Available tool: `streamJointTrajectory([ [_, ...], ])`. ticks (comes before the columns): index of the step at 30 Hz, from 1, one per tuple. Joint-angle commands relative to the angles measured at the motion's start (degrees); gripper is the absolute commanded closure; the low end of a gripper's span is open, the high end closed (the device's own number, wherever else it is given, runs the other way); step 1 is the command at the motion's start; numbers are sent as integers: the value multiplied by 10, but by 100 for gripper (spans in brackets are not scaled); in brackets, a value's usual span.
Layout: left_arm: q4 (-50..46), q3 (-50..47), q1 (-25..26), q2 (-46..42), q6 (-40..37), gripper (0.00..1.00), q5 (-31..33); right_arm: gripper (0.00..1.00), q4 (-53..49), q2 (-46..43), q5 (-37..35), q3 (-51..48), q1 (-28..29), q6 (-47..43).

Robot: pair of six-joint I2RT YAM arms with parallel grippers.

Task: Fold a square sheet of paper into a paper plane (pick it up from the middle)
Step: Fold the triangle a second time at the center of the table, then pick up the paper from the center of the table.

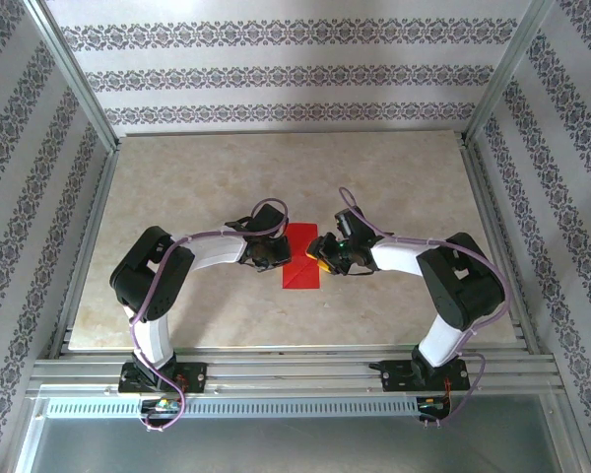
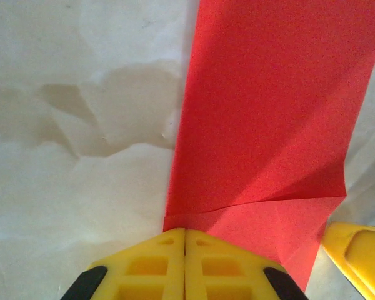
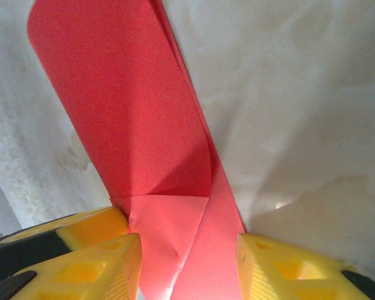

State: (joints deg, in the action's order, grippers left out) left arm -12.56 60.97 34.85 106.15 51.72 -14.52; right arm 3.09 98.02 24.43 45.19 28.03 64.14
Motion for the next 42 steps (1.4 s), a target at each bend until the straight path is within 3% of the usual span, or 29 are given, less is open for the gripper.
streamJointTrajectory([
  [1, 1, -11, -9, 9, 18, 93, 9, 56, 6, 14, -8, 19, 10, 4],
  [9, -4, -13, -11, 14, 20, 93, 5, 65, 16, 18, -7, 25, 13, 2],
  [26, 3, -16, -12, 17, 20, 94, -7, 64, 18, 40, -10, 43, 16, 5],
  [42, 1, -14, -12, 19, 18, 94, -12, 81, 48, 51, 11, 38, 32, -23],
])
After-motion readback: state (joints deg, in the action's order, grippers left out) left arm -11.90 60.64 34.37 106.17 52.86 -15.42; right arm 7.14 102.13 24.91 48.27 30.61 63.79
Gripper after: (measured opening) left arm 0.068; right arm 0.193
